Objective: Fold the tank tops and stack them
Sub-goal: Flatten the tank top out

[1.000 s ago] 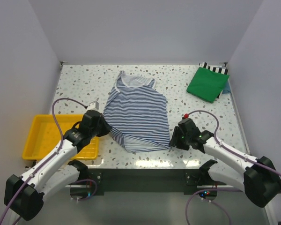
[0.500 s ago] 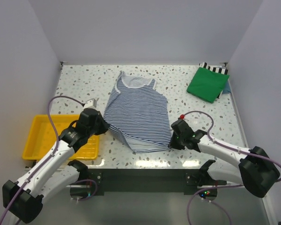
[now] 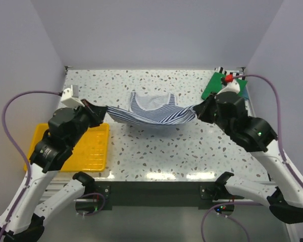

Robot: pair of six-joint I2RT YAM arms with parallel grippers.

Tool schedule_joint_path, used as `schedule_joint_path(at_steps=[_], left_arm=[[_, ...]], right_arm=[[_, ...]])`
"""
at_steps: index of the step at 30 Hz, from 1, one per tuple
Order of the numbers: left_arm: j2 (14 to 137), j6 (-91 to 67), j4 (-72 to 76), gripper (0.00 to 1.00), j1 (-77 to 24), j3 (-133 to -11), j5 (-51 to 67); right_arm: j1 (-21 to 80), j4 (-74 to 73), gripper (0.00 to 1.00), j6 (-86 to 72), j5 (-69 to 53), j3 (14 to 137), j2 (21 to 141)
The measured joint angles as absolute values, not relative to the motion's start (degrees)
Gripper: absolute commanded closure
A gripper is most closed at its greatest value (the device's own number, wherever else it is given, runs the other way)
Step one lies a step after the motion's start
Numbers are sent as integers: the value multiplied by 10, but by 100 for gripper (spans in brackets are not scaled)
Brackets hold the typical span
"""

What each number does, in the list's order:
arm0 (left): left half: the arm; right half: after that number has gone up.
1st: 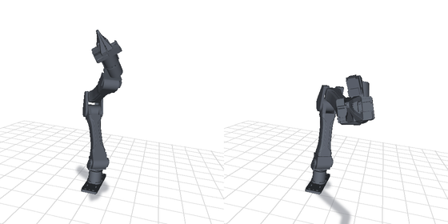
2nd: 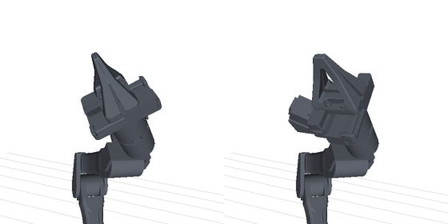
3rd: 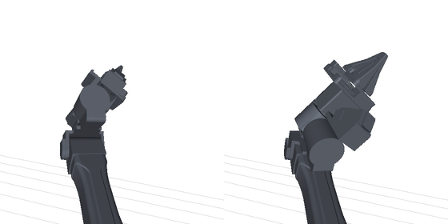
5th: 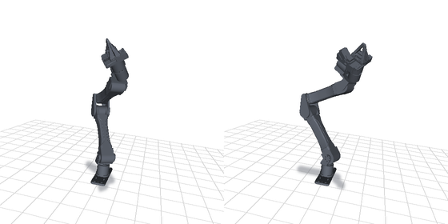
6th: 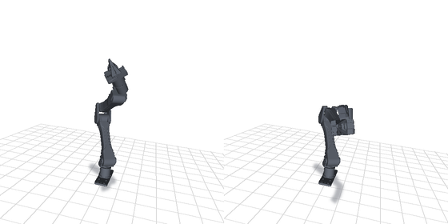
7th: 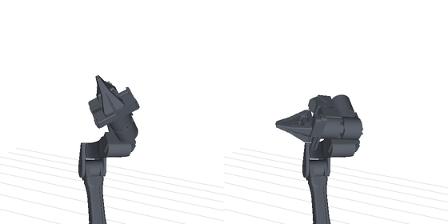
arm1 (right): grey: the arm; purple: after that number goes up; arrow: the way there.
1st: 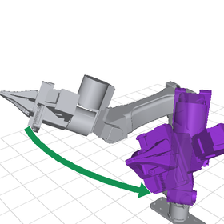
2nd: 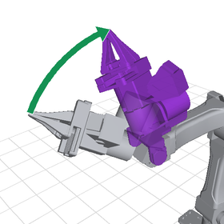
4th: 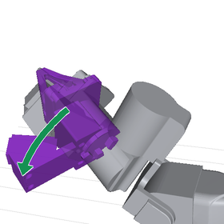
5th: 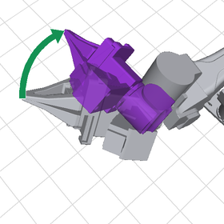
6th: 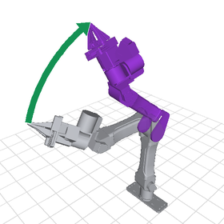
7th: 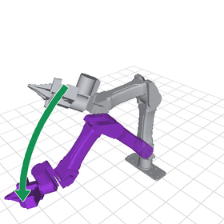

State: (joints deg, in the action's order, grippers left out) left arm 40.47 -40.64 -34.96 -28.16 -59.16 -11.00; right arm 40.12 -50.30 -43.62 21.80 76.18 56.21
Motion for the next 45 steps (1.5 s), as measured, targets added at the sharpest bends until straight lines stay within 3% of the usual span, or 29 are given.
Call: schedule_joint_path(at_steps=[9,17,24,31,37,45], left_arm=[[408,-378,-276,100,-282,-787,-134],[477,-379,-200,100,-282,-832,-148],[614,-367,-89,100,-281,-830,-155],[797,-347,25,100,-232,-908,-101],[838,-328,66,100,-187,-969,-37],[698,-319,124,100,-180,-805,9]], right_arm=[[401,-570,100,-340,273,1113,650],[382,-575,100,-282,279,1219,722],[170,-525,100,-284,53,1278,902],[74,-425,100,-343,-139,1447,1151],[27,-332,100,-396,-227,1446,1153],[24,-263,100,-369,-248,1146,960]])
